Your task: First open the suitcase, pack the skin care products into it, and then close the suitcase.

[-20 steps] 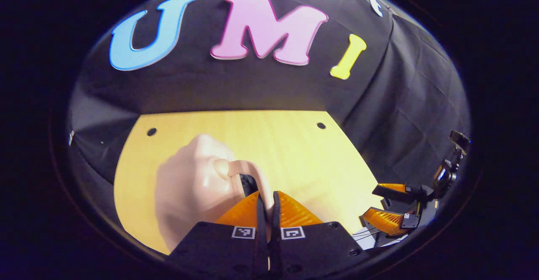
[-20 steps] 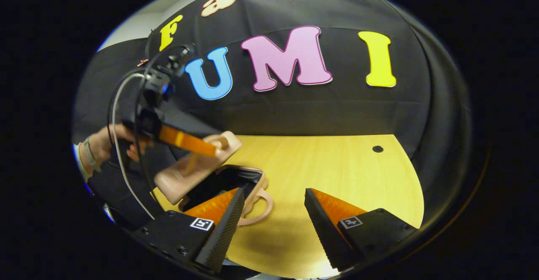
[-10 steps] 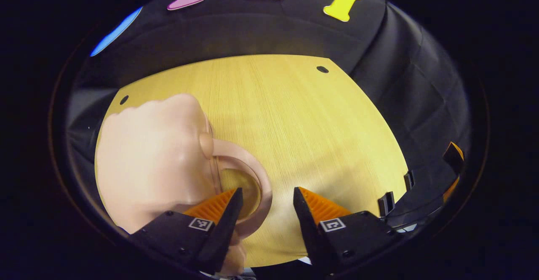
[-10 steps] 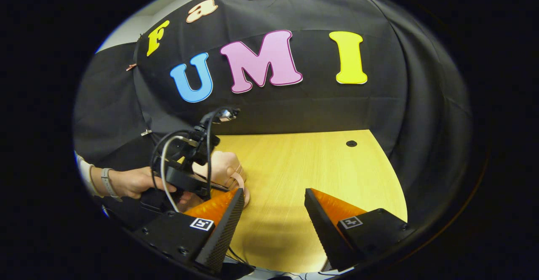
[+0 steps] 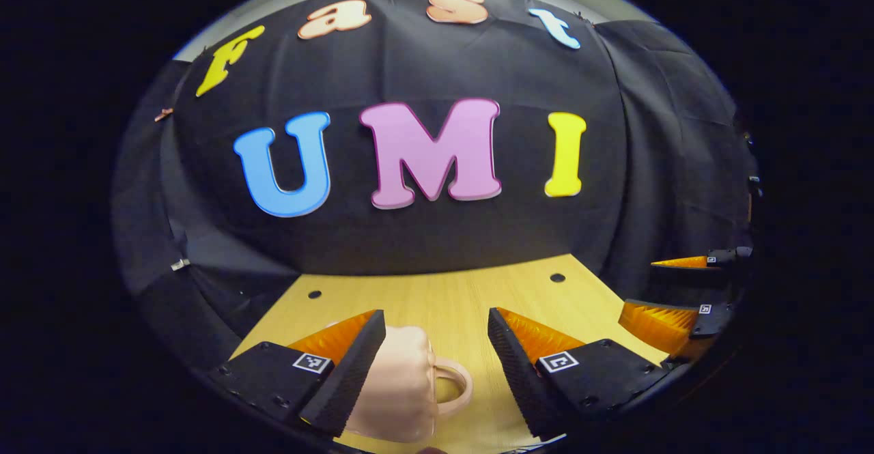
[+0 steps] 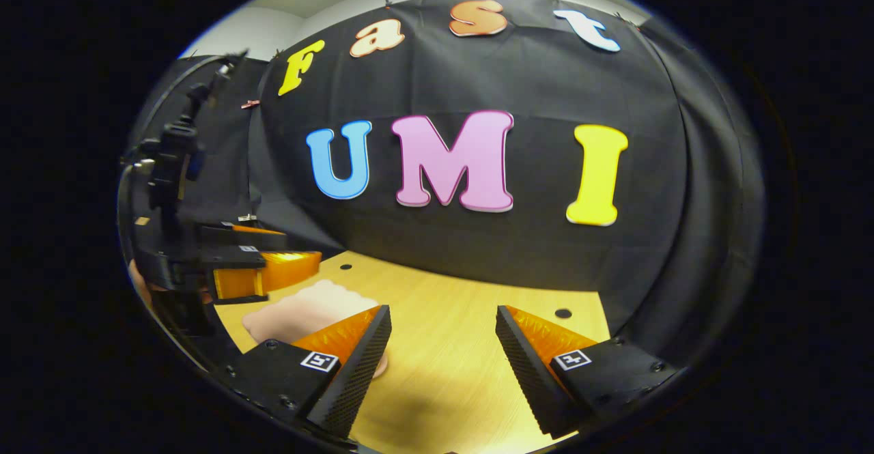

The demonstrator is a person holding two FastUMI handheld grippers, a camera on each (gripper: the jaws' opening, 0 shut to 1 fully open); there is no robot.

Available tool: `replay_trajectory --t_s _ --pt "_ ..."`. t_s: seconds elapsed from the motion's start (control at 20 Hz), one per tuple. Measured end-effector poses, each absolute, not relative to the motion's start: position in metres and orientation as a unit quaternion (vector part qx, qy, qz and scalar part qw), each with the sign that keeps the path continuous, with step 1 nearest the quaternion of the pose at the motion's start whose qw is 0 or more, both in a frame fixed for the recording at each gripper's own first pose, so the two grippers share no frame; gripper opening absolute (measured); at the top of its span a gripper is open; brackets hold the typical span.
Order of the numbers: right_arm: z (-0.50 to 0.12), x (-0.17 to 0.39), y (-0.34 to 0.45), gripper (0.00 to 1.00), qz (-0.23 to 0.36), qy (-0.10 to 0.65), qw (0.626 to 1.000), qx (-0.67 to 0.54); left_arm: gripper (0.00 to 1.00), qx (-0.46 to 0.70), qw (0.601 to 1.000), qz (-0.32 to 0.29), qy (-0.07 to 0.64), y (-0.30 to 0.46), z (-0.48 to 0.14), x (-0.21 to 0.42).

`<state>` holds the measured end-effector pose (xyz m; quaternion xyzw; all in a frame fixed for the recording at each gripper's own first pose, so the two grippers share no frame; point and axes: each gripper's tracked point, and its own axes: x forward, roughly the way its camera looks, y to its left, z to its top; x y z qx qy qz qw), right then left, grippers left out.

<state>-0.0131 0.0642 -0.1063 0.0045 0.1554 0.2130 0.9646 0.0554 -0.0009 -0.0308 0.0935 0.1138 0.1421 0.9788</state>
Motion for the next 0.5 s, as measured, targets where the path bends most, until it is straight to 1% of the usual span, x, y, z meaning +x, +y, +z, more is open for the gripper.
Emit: replay_trajectory --t_s 0.25,0.5 --pt "-0.046 -0.01 0.093 0.98 0.201 0.1 0.974 0.029 0.94 0.061 0.988 0.124 0.071 -0.008 -0.003 0.042" --pt "-0.035 -0.013 0.1 0.96 0.19 0.085 0.978 0.018 0.94 0.041 0.99 0.122 0.058 0.014 0.016 0.033"
